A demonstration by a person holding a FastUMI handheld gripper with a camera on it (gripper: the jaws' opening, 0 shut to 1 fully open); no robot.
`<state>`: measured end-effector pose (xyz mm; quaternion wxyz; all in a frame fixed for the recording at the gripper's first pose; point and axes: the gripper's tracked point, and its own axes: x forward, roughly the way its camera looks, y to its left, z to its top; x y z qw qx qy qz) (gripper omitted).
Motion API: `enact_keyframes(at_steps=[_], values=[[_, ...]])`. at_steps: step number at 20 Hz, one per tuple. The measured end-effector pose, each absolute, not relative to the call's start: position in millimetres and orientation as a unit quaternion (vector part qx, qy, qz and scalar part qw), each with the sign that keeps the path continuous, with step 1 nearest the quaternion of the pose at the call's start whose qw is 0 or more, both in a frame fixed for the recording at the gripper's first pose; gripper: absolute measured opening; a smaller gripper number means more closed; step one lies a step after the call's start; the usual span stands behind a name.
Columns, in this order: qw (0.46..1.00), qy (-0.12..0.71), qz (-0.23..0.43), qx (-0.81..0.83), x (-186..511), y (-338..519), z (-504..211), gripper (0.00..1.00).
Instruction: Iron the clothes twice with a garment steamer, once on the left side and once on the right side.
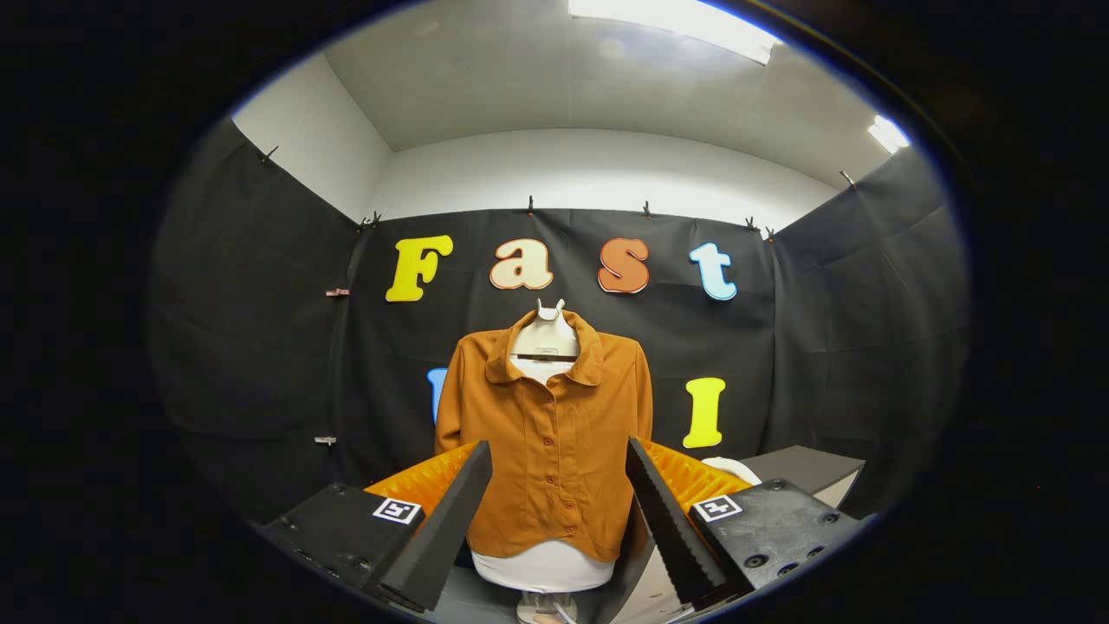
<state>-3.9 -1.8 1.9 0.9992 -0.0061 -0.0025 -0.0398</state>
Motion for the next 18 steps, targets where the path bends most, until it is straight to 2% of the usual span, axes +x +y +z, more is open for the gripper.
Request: enact_keyframes(at_steps=[9,18], values=[[0.996,0.003,-0.086,-0.013,10,3,-8,0.98],[0.985,0.023,-0.168,-0.018,19,-38,-30,0.98]])
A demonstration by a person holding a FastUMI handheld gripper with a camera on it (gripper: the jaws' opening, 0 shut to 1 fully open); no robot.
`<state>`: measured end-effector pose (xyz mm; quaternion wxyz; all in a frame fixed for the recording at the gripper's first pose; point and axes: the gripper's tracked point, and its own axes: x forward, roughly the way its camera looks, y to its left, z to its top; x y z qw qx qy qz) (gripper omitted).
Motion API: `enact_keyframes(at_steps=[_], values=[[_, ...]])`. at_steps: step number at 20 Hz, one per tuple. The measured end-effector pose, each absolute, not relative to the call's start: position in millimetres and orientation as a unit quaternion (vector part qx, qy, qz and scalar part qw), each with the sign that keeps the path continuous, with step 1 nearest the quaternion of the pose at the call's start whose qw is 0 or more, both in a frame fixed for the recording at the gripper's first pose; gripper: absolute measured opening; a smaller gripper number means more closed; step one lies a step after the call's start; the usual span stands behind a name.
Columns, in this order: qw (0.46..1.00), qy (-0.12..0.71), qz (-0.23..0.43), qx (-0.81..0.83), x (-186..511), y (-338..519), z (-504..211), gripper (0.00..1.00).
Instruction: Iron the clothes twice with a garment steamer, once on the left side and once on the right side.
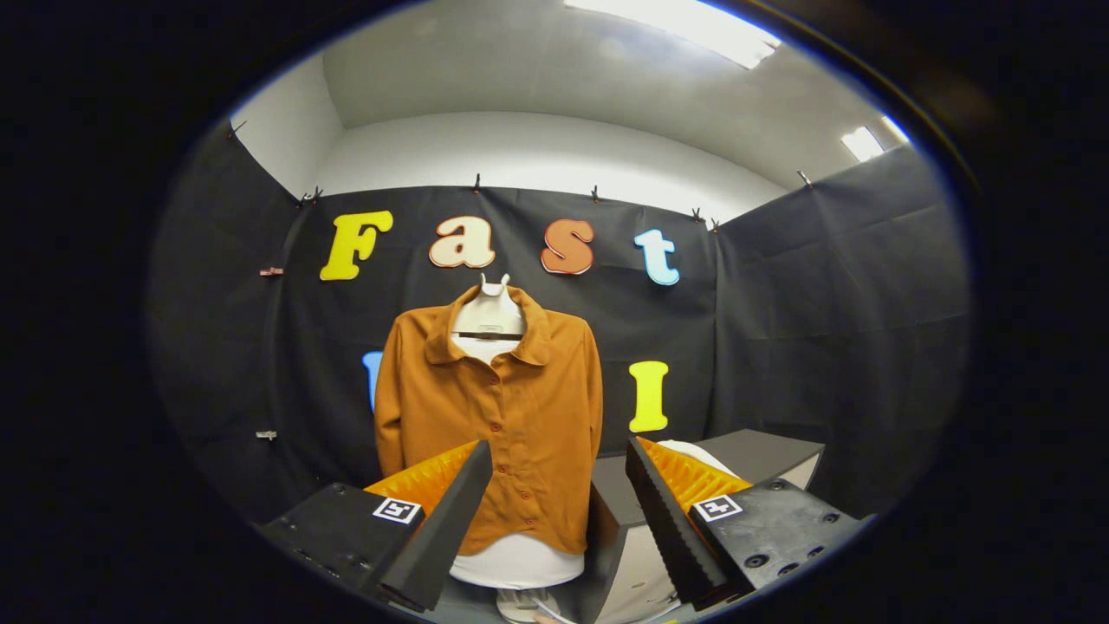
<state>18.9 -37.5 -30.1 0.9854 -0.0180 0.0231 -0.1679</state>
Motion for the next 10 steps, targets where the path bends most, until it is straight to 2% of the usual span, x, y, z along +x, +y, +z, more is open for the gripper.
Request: enact_keyframes(at_steps=[5,10], values=[[0.980,0.031,-0.195,-0.022,40,-88,-40,0.98],[0.981,0.042,-0.189,-0.020,77,-154,-52,0.98]])
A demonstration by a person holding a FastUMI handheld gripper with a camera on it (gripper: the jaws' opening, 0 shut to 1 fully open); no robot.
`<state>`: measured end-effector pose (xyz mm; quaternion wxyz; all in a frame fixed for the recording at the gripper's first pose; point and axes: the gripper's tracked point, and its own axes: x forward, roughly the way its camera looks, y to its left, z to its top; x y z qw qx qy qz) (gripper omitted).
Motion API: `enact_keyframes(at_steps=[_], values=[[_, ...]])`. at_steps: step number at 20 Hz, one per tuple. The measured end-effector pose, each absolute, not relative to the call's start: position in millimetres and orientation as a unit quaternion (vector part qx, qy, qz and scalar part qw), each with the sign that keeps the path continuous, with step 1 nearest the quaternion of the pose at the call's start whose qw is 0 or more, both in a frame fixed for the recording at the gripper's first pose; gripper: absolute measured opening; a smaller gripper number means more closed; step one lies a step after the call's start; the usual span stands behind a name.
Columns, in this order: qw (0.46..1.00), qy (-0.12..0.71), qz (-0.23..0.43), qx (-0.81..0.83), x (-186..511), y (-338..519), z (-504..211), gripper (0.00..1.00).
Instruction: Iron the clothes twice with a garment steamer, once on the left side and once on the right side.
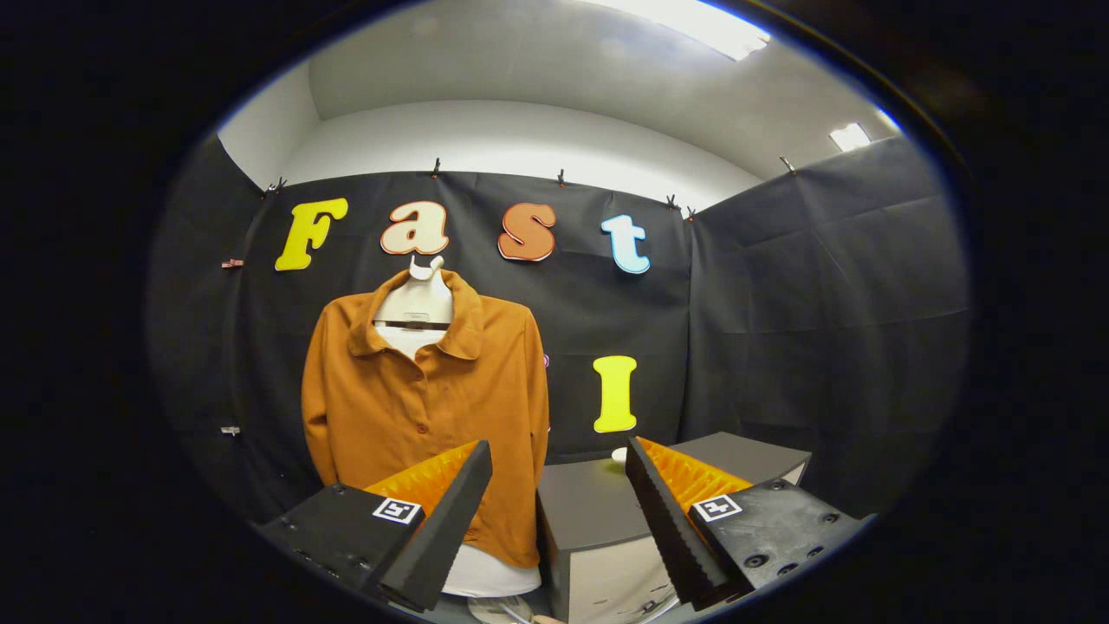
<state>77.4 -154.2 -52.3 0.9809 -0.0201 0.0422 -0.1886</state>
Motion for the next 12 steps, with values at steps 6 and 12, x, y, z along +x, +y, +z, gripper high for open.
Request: enact_keyframes(at_steps=[6,12], values=[[0.979,0.078,-0.186,-0.004,122,-252,-81,0.98],[0.974,0.124,-0.186,0.021,158,-326,-124,0.99]])
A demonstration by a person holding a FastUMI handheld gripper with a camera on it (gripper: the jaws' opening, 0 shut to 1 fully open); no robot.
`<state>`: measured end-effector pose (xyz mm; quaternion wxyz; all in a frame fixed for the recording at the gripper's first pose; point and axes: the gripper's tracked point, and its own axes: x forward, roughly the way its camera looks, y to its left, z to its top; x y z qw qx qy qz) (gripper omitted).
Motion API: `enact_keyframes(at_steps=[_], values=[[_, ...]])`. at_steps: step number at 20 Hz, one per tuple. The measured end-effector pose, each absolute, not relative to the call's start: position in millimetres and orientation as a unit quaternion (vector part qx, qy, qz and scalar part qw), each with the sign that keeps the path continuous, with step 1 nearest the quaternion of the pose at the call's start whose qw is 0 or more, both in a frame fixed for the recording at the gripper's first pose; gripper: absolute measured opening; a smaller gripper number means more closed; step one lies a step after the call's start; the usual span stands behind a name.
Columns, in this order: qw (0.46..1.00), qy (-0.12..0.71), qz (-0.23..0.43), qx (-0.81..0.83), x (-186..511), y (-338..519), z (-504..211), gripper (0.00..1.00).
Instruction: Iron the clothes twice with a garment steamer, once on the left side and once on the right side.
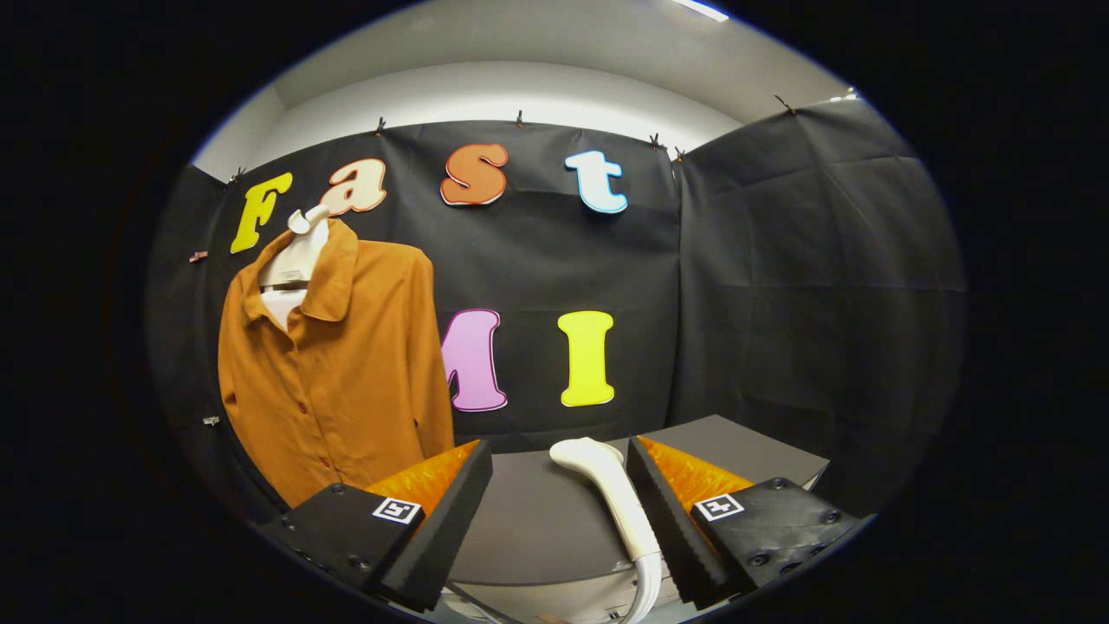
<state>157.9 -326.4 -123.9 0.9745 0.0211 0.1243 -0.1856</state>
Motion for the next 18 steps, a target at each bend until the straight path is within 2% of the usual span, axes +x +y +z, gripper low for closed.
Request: enact_keyframes(at_steps=[10,18], values=[[0.956,0.232,-0.172,0.056,209,-388,-213,0.98],[0.926,0.330,-0.164,0.082,220,-410,-273,0.99]])
